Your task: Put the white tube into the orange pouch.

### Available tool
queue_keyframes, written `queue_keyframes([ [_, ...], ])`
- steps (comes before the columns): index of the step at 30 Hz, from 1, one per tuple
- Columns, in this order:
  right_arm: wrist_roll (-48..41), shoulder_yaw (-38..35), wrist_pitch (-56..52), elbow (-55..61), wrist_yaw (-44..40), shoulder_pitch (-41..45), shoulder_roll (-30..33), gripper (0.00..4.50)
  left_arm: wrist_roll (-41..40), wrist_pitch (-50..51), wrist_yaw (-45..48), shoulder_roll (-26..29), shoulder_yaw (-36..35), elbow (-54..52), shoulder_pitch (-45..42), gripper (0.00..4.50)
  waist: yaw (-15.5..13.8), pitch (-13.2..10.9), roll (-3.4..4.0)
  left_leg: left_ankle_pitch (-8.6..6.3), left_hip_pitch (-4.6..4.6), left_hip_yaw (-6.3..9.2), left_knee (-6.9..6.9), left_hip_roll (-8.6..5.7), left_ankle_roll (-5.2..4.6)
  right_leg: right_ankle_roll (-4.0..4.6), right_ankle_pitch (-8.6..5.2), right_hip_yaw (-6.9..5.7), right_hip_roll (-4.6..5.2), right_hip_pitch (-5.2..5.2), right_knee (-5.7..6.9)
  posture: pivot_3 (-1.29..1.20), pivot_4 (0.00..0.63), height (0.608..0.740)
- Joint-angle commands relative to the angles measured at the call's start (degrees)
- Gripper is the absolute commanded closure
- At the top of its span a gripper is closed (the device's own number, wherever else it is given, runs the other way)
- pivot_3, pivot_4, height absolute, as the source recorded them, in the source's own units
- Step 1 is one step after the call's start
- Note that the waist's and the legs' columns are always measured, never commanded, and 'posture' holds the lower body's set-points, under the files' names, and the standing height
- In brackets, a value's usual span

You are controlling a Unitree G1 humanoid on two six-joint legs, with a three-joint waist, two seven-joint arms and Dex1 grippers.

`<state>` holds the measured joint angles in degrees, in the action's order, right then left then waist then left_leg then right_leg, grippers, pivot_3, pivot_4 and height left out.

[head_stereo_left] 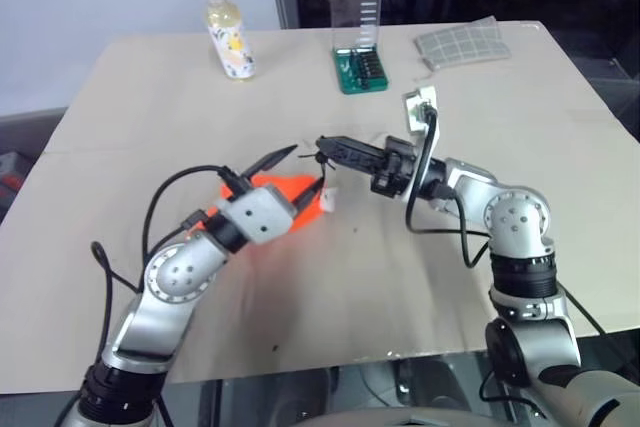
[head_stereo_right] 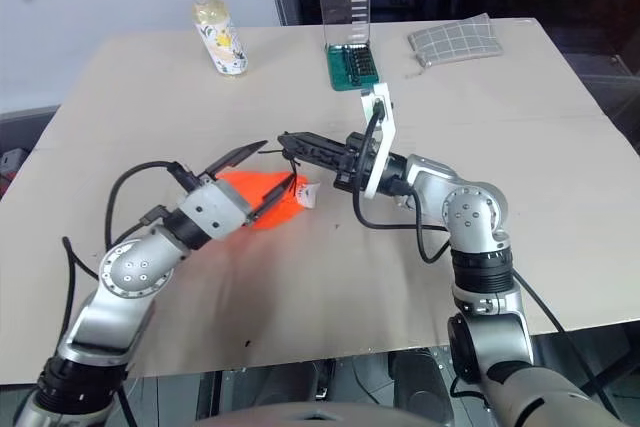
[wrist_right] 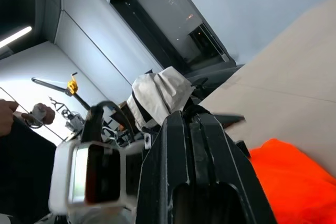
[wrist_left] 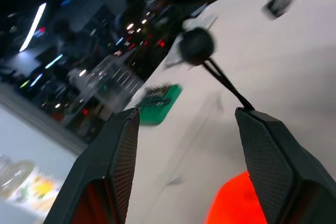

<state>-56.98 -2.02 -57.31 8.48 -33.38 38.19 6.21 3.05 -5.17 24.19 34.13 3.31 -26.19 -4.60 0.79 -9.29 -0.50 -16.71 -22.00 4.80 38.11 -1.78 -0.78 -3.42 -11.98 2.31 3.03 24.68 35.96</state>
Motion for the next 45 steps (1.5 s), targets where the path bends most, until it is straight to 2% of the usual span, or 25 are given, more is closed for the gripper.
queue_keyframes([
  [1, -0.9, -0.1, 1.1, 1.5, -0.8, 1.5, -0.3, 4.50, 0.1, -0.9, 0.9, -1.1, 0.7, -1.0, -2.2, 1.53, 0.0, 0.0, 0.00, 0.00, 0.00, 0.01, 0.00, 0.01, 0.00, 0.00, 0.00, 0.00, -0.01, 0.00, 0.01, 0.00, 0.150, 0.740],
  [6, -0.9, 0.1, 0.9, 1.8, -0.6, 1.1, 0.0, 4.50, -0.1, -1.8, 1.8, -2.0, 0.4, -1.2, -2.2, 1.53, 0.2, 0.0, 0.00, 0.03, 0.01, -0.03, 0.01, 0.00, 0.05, 0.00, 0.00, 0.03, -0.02, 0.00, 0.02, 0.00, 0.150, 0.740],
  [14, -2.3, -1.8, 1.4, 2.0, -0.6, 1.7, 0.2, 4.50, 2.9, -8.2, -1.6, -3.0, -4.6, -1.3, 0.8, 1.53, 0.2, 0.0, 0.00, 0.04, 0.02, -0.02, 0.04, 0.00, 0.07, 0.00, 0.00, 0.03, -0.03, 0.00, 0.05, 0.00, 0.150, 0.740],
  [25, -9.2, -9.7, 1.5, -0.9, 0.5, 16.5, 4.5, 4.50, 8.6, -14.8, -5.6, -4.6, -4.9, 7.0, 4.0, 1.53, 0.2, 0.0, 0.02, 0.01, 0.01, -0.03, 0.12, -0.01, 0.01, 0.00, 0.00, 0.02, -0.02, 0.00, 0.14, 0.00, 0.150, 0.740],
  [33, -6.9, -11.7, 5.0, -8.4, -0.3, 26.7, 7.6, 4.50, 10.2, -15.6, -7.1, -6.7, -4.0, 9.9, 2.4, 1.53, 0.1, 0.0, -0.01, -0.01, 0.00, -0.04, 0.15, -0.01, -0.02, 0.00, 0.00, 0.02, 0.01, 0.00, 0.15, 0.00, 0.150, 0.740],
  [40, -3.9, -9.7, 6.4, -11.4, -2.4, 29.2, 8.5, 4.50, 6.7, -13.8, -6.2, -9.4, -3.4, 7.0, -2.8, 1.53, 0.0, 0.0, -0.02, 0.00, -0.08, 0.00, 0.17, 0.00, -0.01, 0.00, 0.00, -0.02, 0.06, 0.03, 0.15, 0.00, 0.150, 0.740],
  [45, -0.6, -6.8, 6.1, -10.8, -3.3, 25.9, 8.6, 4.50, 1.4, -4.3, -4.2, -11.7, -2.9, 5.0, -14.7, 1.53, -0.1, 0.1, -0.09, 0.00, -0.15, 0.06, 0.28, -0.02, -0.01, 0.00, 0.01, -0.11, 0.09, 0.03, 0.21, 0.00, 0.150, 0.740],
])
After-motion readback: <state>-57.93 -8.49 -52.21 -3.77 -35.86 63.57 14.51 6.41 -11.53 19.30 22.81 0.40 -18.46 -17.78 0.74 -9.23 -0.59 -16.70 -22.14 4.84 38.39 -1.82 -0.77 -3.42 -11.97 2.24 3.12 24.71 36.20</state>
